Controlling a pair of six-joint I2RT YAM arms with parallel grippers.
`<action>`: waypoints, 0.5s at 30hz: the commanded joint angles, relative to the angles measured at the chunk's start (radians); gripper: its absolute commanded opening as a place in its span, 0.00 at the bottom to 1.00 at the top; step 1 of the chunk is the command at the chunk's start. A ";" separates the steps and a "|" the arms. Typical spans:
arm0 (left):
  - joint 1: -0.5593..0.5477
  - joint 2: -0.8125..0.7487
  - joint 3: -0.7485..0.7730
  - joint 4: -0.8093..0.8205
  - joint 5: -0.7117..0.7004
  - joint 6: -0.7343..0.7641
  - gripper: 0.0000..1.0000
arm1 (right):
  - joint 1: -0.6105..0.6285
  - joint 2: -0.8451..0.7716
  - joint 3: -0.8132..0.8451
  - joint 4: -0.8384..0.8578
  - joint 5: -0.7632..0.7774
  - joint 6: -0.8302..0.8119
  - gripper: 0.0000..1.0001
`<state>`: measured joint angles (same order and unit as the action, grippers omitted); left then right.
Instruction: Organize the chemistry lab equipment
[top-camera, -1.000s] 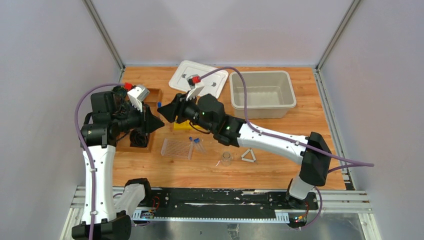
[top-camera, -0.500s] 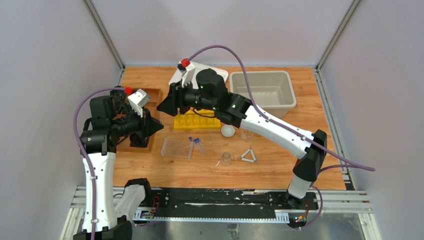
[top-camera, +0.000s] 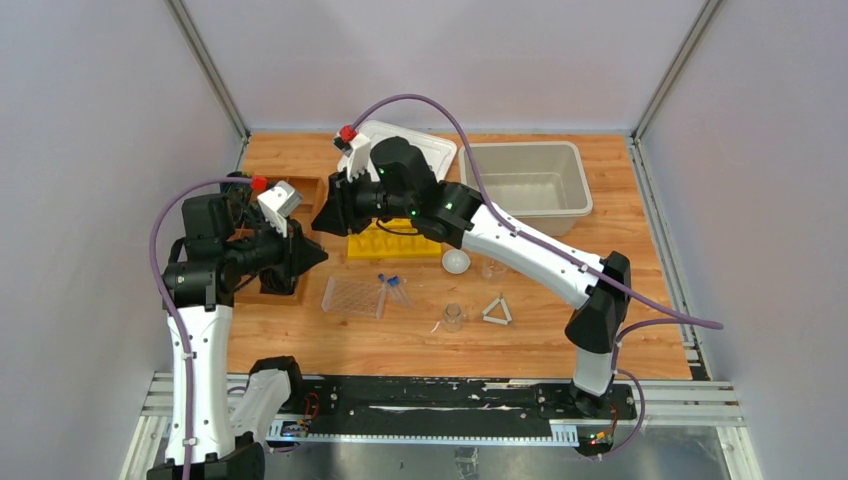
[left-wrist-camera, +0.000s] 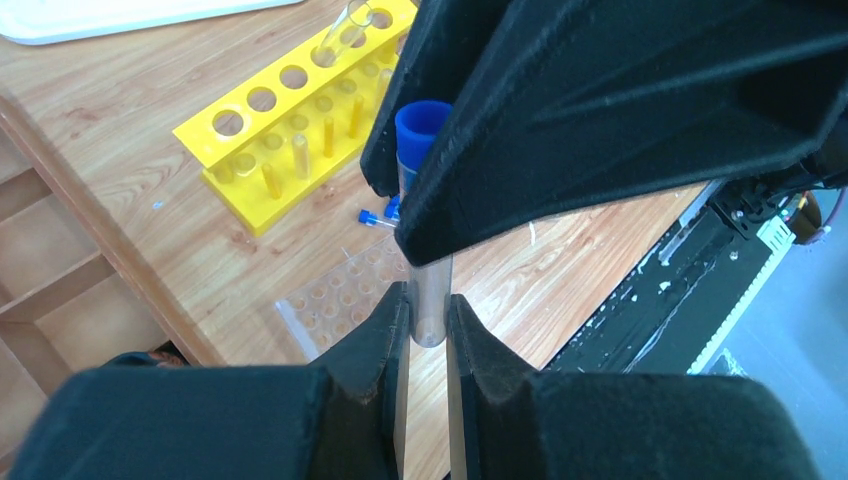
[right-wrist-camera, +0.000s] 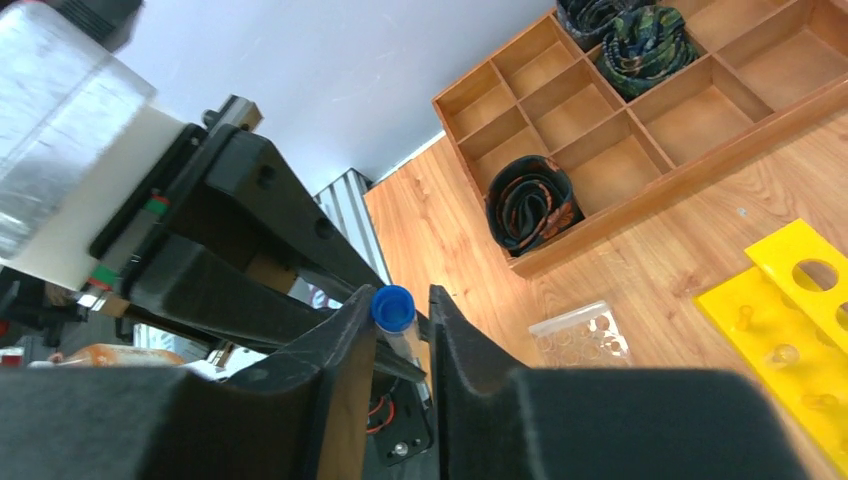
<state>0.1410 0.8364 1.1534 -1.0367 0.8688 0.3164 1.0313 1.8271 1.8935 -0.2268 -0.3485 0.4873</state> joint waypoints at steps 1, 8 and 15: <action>0.000 -0.007 -0.005 -0.002 0.019 0.017 0.01 | -0.010 0.016 0.060 -0.026 -0.004 -0.039 0.22; 0.000 0.002 0.009 -0.002 -0.026 0.002 0.35 | -0.012 0.003 0.038 -0.054 0.017 -0.083 0.00; 0.000 0.046 0.066 -0.001 -0.199 -0.074 1.00 | -0.028 -0.071 -0.089 -0.023 0.119 -0.173 0.00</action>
<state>0.1410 0.8574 1.1671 -1.0485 0.7830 0.2913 1.0229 1.8210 1.8812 -0.2581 -0.3069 0.3965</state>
